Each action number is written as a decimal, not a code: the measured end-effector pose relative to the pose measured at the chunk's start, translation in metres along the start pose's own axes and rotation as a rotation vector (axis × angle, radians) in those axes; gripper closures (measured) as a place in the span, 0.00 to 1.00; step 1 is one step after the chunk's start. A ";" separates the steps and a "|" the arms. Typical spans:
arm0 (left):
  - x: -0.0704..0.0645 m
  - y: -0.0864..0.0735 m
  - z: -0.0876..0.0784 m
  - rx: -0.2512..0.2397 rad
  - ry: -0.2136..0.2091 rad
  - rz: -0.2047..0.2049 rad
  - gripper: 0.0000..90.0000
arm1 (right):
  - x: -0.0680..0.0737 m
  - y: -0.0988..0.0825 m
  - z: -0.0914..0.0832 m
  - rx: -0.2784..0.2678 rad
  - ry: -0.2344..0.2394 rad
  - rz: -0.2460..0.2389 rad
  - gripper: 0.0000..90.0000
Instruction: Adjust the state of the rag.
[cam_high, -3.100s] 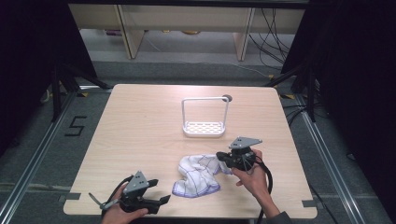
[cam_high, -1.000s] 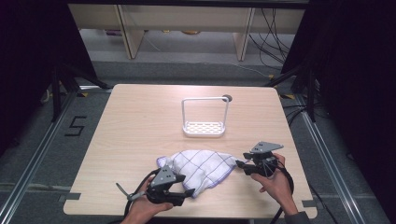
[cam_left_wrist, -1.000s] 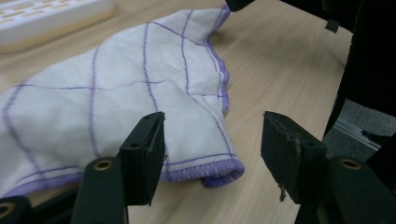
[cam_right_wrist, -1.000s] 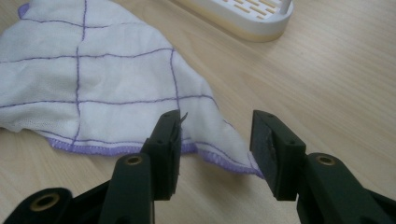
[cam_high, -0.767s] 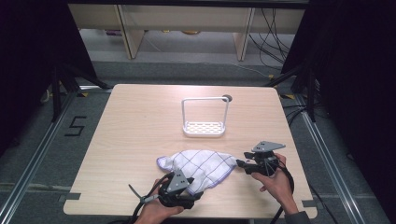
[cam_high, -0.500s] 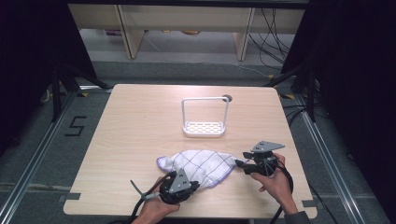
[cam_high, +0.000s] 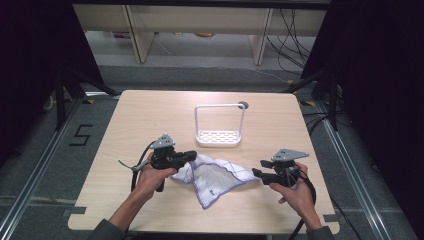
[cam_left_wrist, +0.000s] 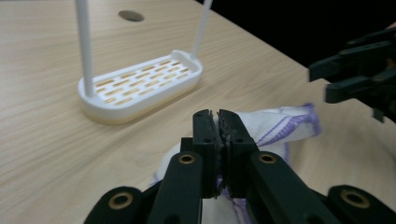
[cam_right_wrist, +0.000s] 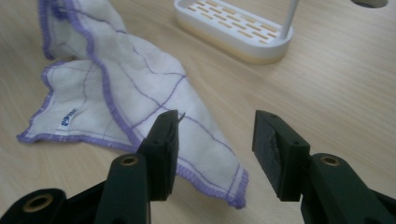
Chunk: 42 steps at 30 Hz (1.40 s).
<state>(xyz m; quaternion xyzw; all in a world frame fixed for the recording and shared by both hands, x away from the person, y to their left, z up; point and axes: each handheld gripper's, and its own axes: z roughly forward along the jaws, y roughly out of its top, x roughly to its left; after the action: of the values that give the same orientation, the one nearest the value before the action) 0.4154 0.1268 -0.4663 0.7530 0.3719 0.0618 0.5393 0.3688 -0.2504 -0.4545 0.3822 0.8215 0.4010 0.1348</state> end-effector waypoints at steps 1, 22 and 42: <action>0.004 0.000 0.001 0.002 0.008 -0.003 0.95 | -0.001 0.000 0.001 0.000 0.005 -0.028 0.57; 0.024 -0.001 0.002 -0.001 0.042 0.003 0.96 | -0.006 0.016 0.012 0.090 -0.030 -0.129 0.98; 0.069 -0.011 -0.007 0.041 0.128 -0.058 0.82 | -0.029 0.054 0.081 0.144 -0.196 -0.039 0.55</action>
<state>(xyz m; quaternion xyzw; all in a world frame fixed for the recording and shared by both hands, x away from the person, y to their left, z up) 0.4556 0.1766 -0.4946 0.7474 0.4284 0.0866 0.5004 0.4593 -0.2064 -0.4676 0.4121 0.8384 0.2991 0.1945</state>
